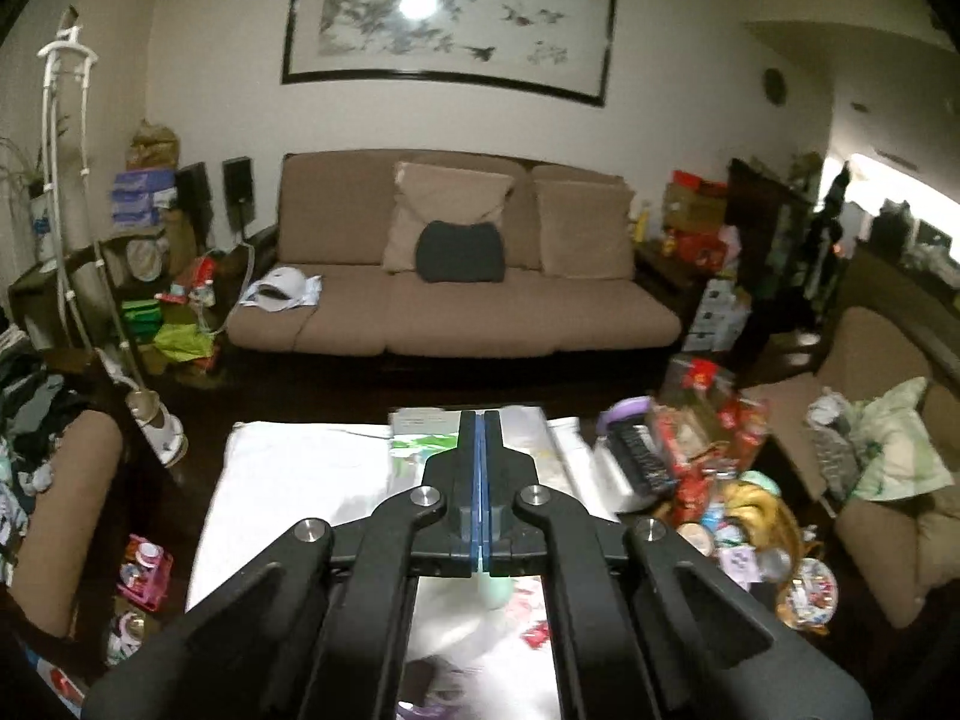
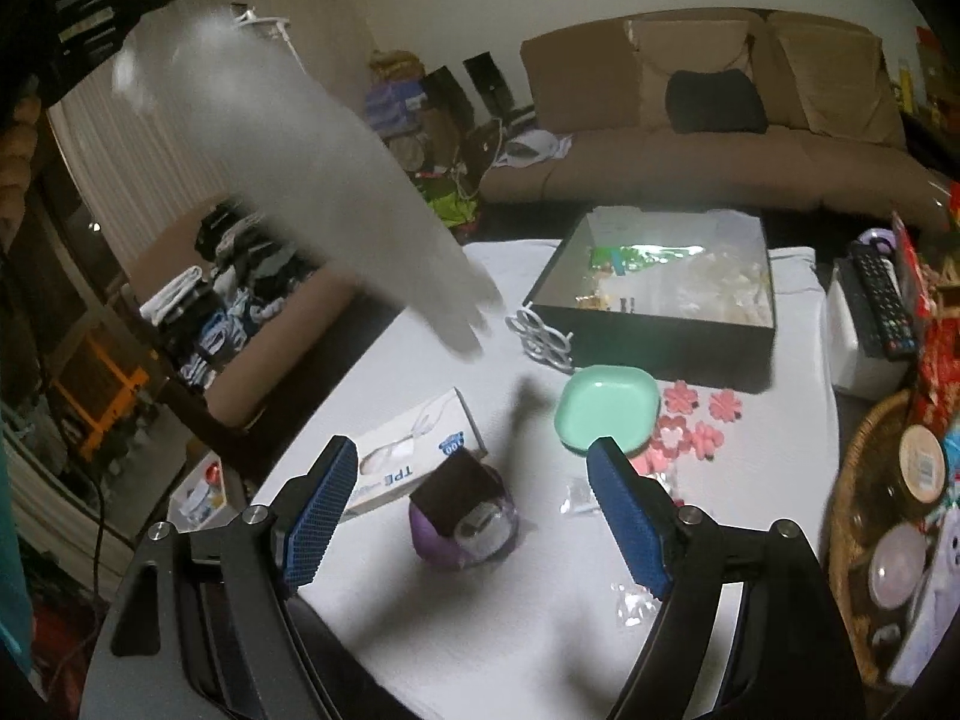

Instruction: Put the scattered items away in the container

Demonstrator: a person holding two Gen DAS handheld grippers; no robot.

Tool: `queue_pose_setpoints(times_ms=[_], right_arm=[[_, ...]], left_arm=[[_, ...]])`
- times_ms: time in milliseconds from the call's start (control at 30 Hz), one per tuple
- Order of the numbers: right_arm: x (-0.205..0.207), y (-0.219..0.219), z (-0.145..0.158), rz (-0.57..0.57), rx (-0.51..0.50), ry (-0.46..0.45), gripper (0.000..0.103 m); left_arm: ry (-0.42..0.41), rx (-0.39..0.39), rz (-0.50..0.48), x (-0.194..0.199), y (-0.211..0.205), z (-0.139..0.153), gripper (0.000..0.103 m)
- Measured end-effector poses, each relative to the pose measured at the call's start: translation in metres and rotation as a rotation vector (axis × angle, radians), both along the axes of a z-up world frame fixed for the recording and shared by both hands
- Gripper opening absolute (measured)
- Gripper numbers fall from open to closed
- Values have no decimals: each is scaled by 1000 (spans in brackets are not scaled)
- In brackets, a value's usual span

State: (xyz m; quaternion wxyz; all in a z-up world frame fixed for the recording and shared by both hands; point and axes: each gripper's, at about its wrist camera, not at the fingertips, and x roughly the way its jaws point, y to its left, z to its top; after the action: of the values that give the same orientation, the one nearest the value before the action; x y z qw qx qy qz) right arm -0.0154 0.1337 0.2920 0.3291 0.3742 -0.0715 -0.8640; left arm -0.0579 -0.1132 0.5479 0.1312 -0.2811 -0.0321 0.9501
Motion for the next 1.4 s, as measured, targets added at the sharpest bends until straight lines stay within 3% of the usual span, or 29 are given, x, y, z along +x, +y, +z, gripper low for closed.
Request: queue_pose_setpoints(times_ms=[100,233,400,433,533,633,700,800,900,1067,1167,1400], right_arm=[[9,19,-8,-20,-30,-25,84],[14,33,-36,-51,-21,-86,84],[23,38,-73,-64,34,-136,84],[25,38,-81,-64,40,-145,84],[26,39,-101,-62,50,-170,84],[29,33,-120,-41,69,-187,84],[27,26,-128,-27,90,-195,84],[23,15,-142,-9,103,-225,84],[17,6,-154,-5,65,-271,84],[6,-7,-168,-17,-26,-350,84],[-1,-17,-173,-25,-65,-387,84],[-34,-43,-187,-63,-128,-472,84]], left_arm=[[-6,-35,-20,11,25,-1,0],[-81,-141,4,7,46,-46,0],[-196,-216,50,3,30,-143,4],[-217,-222,54,7,23,-162,9],[-287,-223,68,30,3,-229,42],[-330,-250,66,69,-9,-298,47],[-377,-279,58,101,-12,-350,56],[-477,-243,48,141,-16,-415,58],[-522,-209,41,171,-12,-456,58],[-523,-264,6,193,4,-480,71],[-516,-316,0,192,9,-485,72],[-469,-295,-45,197,20,-477,74]])
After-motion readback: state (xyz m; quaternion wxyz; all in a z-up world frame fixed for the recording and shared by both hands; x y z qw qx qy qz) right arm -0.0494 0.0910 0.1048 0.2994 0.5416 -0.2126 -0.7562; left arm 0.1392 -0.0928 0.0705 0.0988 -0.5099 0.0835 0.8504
